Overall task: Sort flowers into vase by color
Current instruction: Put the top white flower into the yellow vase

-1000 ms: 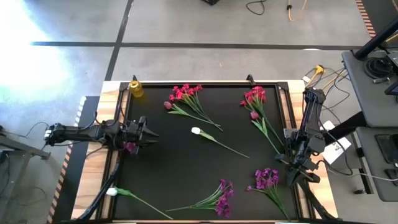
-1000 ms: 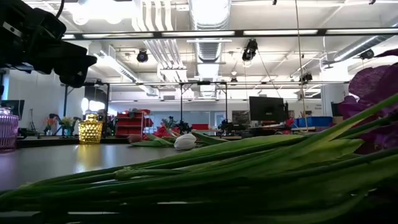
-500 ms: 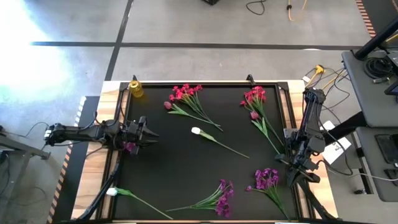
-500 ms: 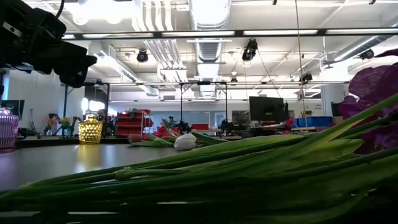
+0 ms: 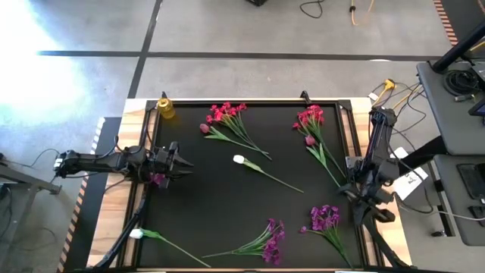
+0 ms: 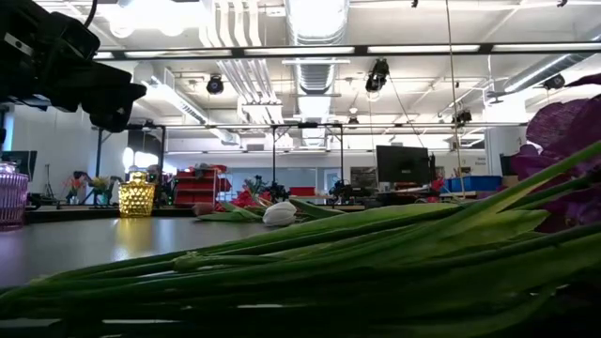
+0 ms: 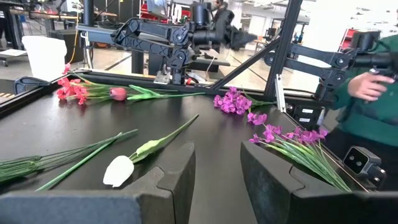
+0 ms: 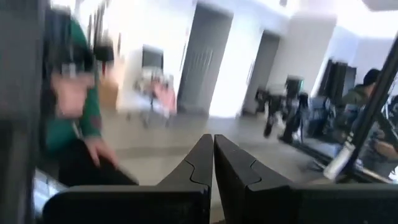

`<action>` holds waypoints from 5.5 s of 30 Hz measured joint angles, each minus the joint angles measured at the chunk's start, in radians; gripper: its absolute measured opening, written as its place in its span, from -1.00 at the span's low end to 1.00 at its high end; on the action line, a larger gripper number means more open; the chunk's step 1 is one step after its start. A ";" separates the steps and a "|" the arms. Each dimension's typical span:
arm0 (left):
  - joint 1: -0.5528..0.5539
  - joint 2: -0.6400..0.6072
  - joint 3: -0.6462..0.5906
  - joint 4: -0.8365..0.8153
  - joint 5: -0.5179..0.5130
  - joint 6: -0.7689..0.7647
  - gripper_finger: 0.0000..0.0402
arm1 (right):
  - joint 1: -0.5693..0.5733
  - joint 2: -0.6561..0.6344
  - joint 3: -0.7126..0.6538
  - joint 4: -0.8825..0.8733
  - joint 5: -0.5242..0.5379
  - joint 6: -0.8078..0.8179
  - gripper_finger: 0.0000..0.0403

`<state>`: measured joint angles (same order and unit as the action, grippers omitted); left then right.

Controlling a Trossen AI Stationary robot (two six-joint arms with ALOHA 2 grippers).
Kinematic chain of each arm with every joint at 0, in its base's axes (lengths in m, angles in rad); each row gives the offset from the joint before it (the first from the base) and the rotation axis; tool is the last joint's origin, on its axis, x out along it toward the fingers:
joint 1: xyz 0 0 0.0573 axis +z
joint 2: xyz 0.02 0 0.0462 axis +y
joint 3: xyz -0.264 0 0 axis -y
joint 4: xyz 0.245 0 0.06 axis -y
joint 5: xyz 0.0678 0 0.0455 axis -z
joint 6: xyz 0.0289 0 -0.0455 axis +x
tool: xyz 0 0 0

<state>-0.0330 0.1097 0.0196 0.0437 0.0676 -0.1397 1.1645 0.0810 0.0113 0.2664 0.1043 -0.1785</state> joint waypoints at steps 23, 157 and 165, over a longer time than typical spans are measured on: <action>0.000 0.000 0.000 0.000 0.000 0.000 -0.43 | -0.158 0.446 0.000 0.345 0.664 0.414 -0.95; -0.128 1.298 0.437 1.070 -0.069 0.103 -0.94 | -0.827 1.623 0.912 0.536 0.396 0.224 -0.27; -0.106 0.961 0.558 0.292 -0.281 0.120 -0.98 | -0.762 1.589 0.914 0.494 0.408 0.183 0.13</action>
<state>-0.1388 1.0702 0.5776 0.3357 -0.2135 -0.0200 0.4022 1.6699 0.9249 0.7603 0.5120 0.0049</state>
